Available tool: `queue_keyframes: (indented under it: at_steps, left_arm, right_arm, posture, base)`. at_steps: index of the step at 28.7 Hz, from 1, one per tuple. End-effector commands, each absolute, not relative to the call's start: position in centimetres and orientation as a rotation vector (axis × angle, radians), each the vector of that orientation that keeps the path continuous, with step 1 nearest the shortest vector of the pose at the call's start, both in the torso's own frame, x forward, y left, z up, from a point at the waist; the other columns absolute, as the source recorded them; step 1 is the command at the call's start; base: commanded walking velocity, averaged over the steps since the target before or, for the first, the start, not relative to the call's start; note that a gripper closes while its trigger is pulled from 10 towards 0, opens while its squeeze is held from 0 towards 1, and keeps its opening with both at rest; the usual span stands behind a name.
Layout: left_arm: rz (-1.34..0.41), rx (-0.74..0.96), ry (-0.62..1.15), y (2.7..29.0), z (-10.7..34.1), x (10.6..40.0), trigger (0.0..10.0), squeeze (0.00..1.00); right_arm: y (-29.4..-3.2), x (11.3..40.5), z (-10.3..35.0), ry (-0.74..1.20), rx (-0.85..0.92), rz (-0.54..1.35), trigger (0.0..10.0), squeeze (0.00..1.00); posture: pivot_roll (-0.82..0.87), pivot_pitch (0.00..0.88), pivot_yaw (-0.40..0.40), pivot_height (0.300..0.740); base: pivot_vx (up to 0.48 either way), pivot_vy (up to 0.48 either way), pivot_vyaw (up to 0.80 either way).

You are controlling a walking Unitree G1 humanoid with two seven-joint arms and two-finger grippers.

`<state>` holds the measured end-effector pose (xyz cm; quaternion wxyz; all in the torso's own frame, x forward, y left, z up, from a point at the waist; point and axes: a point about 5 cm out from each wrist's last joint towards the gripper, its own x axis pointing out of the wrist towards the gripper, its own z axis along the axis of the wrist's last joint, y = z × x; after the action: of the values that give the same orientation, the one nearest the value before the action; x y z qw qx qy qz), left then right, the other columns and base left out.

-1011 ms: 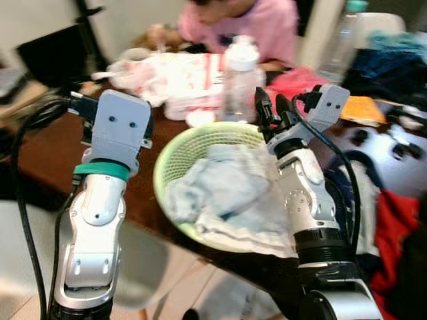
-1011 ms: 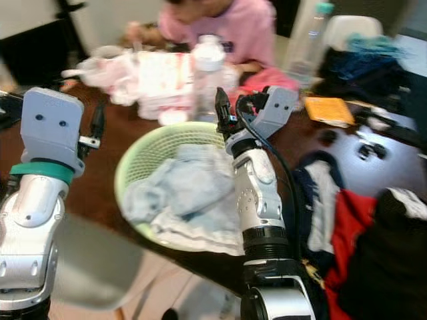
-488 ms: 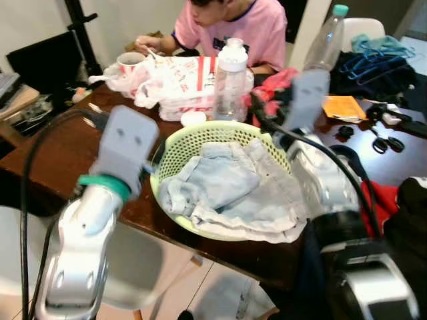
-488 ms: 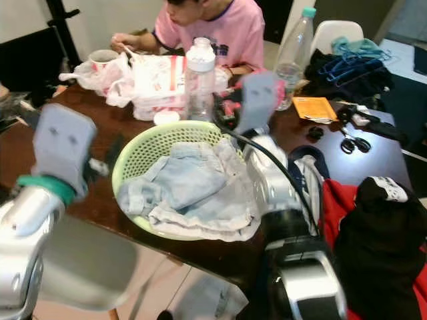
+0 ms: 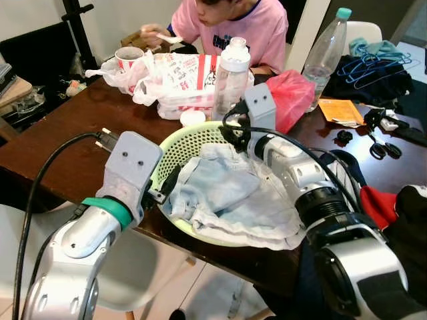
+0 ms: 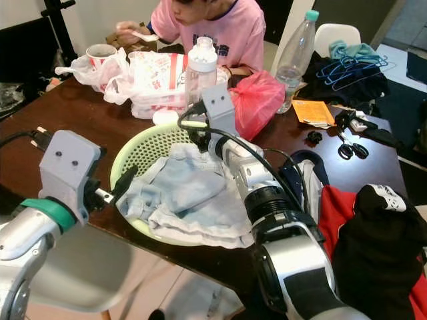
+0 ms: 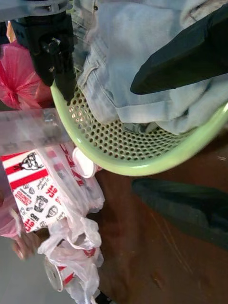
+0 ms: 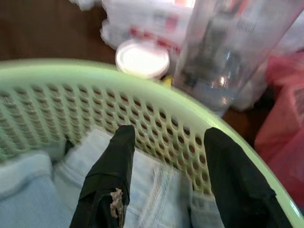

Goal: Hang hanger

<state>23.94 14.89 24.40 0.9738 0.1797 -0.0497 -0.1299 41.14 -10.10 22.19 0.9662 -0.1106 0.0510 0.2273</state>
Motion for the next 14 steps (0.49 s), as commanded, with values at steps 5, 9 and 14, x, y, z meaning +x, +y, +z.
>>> queue_keyframes:
  at_steps: [5,9,14]
  left_arm:
    - [-0.280,0.360,-0.071,14.7,24.0,22.9,10.0,0.00]
    - [-0.296,0.351,-0.053,14.3,23.6,22.6,10.0,0.00]
    - [-0.304,0.343,-0.042,14.1,23.5,22.5,10.0,0.00]
  right_arm:
    - [-13.2,41.6,22.8,0.169,-0.252,0.467,10.0,0.00]
    - [-15.0,41.6,23.2,0.214,-0.171,0.479,10.0,0.00]
    - [-15.4,41.3,22.8,0.253,-0.107,0.556,10.0,0.00]
  posture:
    - [0.14,0.108,-0.056,0.740]
    - [0.14,0.115,-0.058,0.740]
    - [0.14,0.120,-0.055,0.740]
  base:
    - [0.000,0.000,0.00]
    - [0.000,0.000,0.00]
    - [0.000,0.000,0.00]
